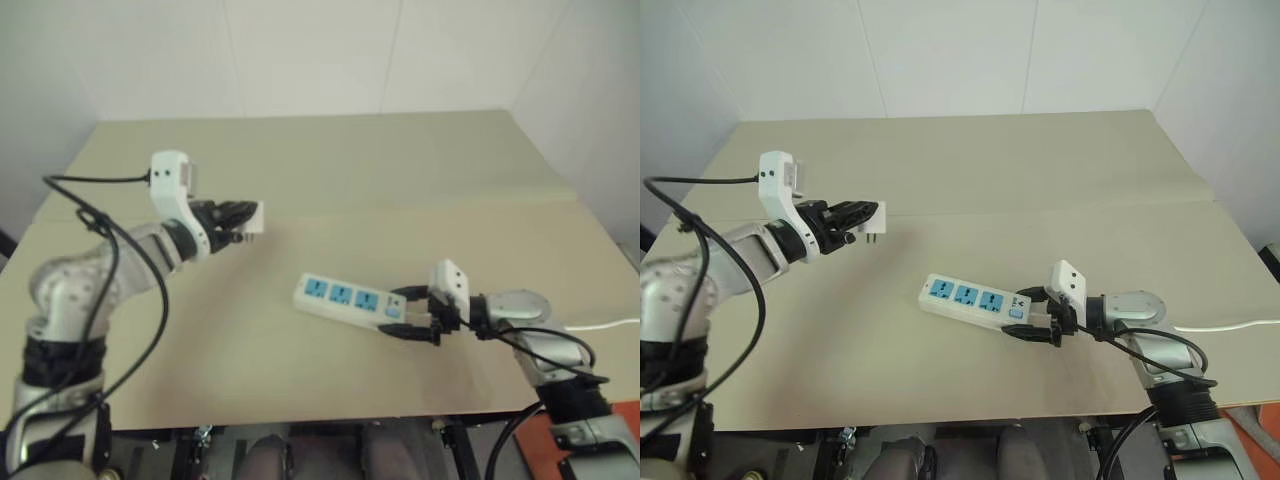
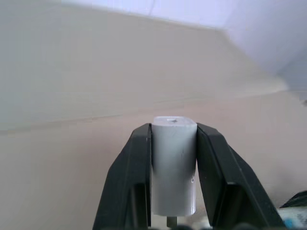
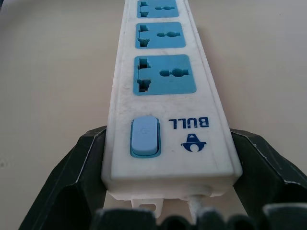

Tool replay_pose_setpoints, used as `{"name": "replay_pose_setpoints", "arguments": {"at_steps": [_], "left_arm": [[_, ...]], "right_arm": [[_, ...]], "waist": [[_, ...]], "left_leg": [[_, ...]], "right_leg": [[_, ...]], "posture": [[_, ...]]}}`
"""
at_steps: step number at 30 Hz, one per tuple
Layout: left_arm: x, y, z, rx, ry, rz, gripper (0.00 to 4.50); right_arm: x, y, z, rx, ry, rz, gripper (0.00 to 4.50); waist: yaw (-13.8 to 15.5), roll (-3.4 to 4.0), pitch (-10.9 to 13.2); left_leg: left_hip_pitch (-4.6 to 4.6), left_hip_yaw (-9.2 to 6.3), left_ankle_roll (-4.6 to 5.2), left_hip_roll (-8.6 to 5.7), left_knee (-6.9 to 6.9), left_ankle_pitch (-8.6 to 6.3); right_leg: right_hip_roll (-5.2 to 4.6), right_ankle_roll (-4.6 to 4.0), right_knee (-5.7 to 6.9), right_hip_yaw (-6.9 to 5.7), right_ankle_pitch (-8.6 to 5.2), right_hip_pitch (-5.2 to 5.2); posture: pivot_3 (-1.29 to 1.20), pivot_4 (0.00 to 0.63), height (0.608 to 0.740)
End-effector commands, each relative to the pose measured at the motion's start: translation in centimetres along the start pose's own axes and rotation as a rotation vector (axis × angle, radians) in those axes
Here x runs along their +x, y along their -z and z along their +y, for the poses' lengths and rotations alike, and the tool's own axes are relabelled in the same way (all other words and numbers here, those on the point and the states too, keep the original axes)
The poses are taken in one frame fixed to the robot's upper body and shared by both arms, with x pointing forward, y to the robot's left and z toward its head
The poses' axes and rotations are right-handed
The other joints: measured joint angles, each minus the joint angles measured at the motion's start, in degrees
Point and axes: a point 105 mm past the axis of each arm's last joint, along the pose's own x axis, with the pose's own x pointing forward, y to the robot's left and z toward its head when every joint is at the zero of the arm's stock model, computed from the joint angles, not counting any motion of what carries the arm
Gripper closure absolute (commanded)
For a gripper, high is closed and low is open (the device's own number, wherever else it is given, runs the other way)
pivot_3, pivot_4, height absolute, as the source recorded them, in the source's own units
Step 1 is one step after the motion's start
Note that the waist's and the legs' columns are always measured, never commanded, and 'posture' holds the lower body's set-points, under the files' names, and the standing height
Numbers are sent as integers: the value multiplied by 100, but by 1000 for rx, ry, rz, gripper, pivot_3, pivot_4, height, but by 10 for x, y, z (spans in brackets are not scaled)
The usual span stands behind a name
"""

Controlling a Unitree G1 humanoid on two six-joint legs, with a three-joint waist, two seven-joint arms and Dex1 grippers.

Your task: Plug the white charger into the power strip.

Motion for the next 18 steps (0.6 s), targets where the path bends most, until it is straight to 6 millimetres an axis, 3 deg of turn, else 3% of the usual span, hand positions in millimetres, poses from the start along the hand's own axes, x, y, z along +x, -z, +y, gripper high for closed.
{"name": "replay_pose_setpoints", "arguments": {"at_steps": [1, 5, 8, 13, 18], "left_arm": [[-15, -26, -26, 71, 336, -314, 3506], [-16, -12, -29, -99, 620, -294, 3506], [-14, -5, -32, -112, 750, -289, 3506], [-10, 3, -31, -224, 870, -322, 3506], [-12, 25, -43, -157, 988, -218, 3506]], "right_arm": [[1, -17, 6, -38, -38, -42, 1067], [3, -16, 10, -44, -113, -28, 1067], [8, -15, 8, -64, -140, -19, 1067], [23, -17, 8, -59, -195, -43, 1067], [33, -14, 12, -66, -241, -32, 1067]], "waist": [[10, -1, 1], [-2, -2, 1], [-31, -3, 2], [-49, -4, 2], [-74, -4, 2]], "left_leg": [[-1, 1, 1, 0, 0, -1], [-7, 0, 13, 3, 2, -7], [-7, -1, 30, 2, 13, -15], [-4, -2, 34, 4, 19, -18], [-6, -4, 35, 7, 20, -18]], "right_leg": [[0, 0, -5, -1, 0, 3], [2, 0, -8, -7, 0, 1], [3, 1, -6, -7, 0, 6], [6, 4, -2, -7, 2, 7], [10, 4, 5, -7, 2, 3]], "posture": [[0, 150, 740], [0, 150, 740], [0, 150, 740], [0, 150, 740], [0, 150, 740]]}}
